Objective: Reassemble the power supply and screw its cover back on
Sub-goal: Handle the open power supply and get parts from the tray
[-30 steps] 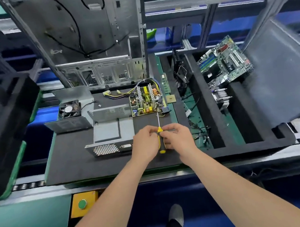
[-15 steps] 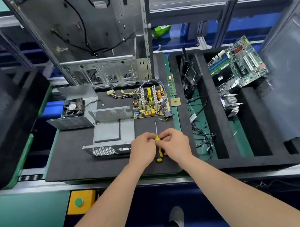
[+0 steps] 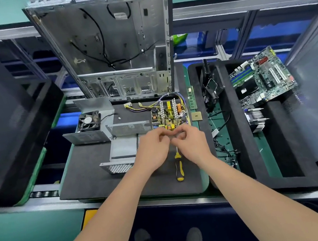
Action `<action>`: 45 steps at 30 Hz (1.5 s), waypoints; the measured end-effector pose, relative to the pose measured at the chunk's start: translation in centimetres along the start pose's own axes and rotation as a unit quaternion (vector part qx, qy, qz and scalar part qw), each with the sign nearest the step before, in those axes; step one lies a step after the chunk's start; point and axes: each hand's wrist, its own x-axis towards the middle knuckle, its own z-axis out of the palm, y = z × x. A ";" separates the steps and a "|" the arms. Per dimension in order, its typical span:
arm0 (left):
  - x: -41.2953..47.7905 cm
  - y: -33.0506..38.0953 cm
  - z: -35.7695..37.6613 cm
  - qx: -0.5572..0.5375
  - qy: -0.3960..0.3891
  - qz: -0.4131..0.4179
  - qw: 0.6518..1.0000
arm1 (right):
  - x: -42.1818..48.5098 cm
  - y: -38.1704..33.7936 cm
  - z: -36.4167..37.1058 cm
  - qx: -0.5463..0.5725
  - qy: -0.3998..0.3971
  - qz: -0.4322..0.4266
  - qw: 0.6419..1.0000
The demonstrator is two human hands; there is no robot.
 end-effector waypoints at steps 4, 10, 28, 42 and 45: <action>2.0 -1.0 -3.0 -0.011 0.035 0.036 0.999 | 2.1 -2.7 0.0 -0.025 0.033 -0.023 0.999; 5.7 -4.5 -7.7 0.051 0.046 0.095 0.993 | 4.9 -6.3 0.5 -0.061 0.114 -0.028 0.991; 9.7 -11.4 -11.6 0.101 -0.029 0.114 0.988 | 11.1 -7.5 2.5 -0.265 0.003 0.128 0.956; 10.1 -10.4 -11.1 0.106 -0.008 0.040 0.993 | 13.5 -5.5 1.3 -0.279 -0.017 0.151 0.948; 10.0 -10.4 -11.0 0.104 -0.005 0.034 0.994 | 13.4 -5.6 1.1 -0.259 -0.015 0.133 0.957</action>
